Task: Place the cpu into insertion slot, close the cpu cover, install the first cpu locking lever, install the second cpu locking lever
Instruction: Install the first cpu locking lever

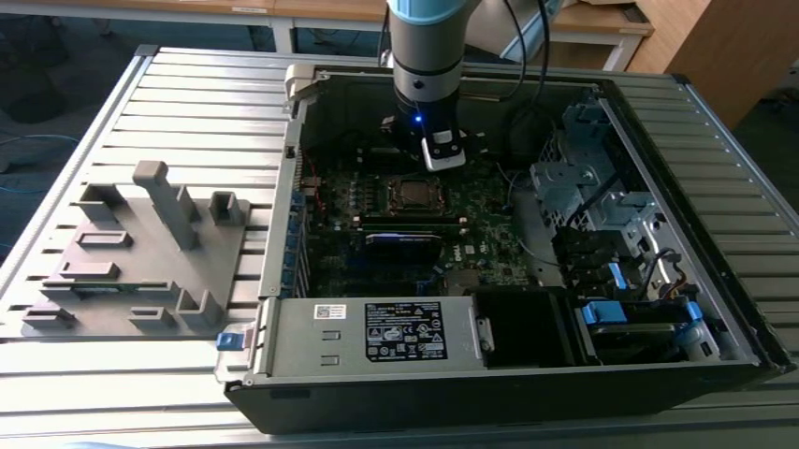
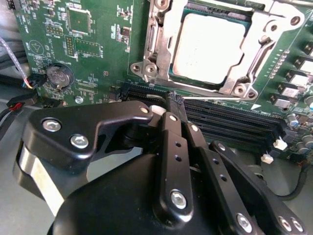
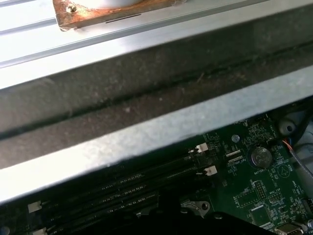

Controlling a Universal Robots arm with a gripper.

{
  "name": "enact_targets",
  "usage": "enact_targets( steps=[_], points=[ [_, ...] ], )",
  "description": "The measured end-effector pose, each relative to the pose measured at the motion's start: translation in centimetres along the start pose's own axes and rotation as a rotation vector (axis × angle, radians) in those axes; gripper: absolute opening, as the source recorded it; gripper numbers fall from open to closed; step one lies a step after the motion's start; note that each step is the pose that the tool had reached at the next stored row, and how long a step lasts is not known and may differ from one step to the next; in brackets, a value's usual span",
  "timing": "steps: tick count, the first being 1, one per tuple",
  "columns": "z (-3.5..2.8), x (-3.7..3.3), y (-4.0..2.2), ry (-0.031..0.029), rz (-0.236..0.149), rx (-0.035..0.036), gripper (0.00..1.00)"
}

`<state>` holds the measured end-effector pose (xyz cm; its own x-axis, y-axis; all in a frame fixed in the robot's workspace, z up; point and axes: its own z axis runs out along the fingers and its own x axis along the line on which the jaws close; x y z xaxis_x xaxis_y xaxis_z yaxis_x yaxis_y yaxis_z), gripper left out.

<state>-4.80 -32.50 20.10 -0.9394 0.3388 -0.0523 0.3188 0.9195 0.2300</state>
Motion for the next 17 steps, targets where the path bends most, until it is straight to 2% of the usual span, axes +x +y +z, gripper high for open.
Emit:
enact_targets(
  steps=[6,11,12,15,17],
  points=[
    [-0.36,-0.02,0.09,-0.0003,0.001,0.0001,0.11],
    [-0.4,0.0,0.13,-0.0015,0.005,-0.0001,0.11],
    [-0.4,0.02,0.11,-0.002,0.005,-0.0013,0.11],
    [-0.37,0.14,0.07,-0.0021,0.008,-0.0121,0.11],
    [-0.36,0.19,0.05,-0.0025,0.008,-0.0142,0.11]
  ],
)
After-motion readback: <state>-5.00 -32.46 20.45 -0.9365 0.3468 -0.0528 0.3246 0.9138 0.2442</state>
